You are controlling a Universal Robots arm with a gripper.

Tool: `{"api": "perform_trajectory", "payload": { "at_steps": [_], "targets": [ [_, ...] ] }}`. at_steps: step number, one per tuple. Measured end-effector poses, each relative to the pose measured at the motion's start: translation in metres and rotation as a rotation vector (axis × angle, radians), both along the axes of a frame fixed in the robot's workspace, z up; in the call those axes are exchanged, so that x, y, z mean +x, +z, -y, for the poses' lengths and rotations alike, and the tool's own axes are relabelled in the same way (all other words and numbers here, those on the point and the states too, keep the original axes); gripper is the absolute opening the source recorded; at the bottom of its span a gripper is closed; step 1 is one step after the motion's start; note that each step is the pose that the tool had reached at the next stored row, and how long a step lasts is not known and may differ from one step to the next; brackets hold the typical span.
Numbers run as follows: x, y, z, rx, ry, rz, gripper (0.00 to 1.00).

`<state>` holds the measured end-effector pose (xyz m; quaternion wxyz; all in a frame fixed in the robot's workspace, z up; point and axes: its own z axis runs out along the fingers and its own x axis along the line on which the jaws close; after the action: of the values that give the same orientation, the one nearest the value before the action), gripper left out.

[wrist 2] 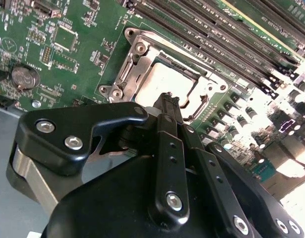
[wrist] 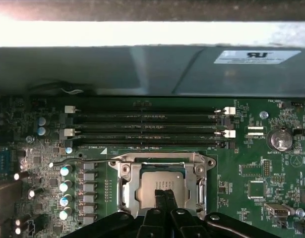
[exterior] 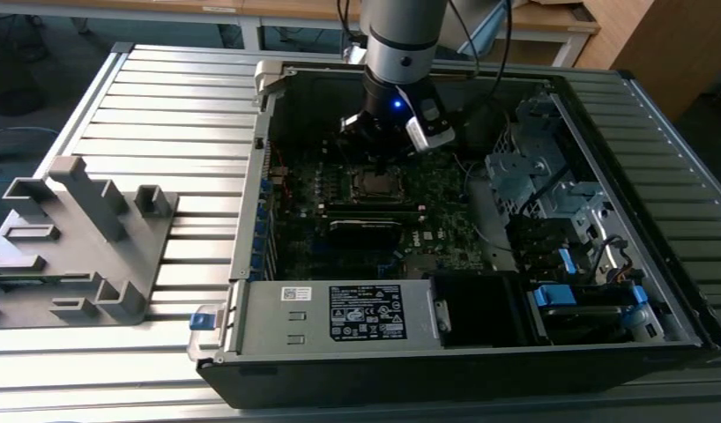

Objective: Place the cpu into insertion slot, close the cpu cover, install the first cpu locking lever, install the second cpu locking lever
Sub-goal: 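Close the cpu cover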

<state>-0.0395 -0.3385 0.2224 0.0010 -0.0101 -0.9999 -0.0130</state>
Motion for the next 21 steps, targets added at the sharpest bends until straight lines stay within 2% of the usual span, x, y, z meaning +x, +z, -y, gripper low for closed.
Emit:
{"api": "perform_trajectory", "payload": {
  "at_steps": [13, 17, 19, 21],
  "targets": [
    [-0.0001, -0.0001, 0.0003, 0.002, -0.004, 0.0002, 0.11],
    [-0.0007, -0.0001, 0.0003, 0.0021, -0.004, 0.0024, 0.11],
    [-0.0054, -0.0001, 0.0003, 0.0021, -0.004, 0.0164, 0.11],
    [-0.0054, -0.0001, 0.0003, 0.0021, -0.004, 0.0165, 0.11]
  ]
}}
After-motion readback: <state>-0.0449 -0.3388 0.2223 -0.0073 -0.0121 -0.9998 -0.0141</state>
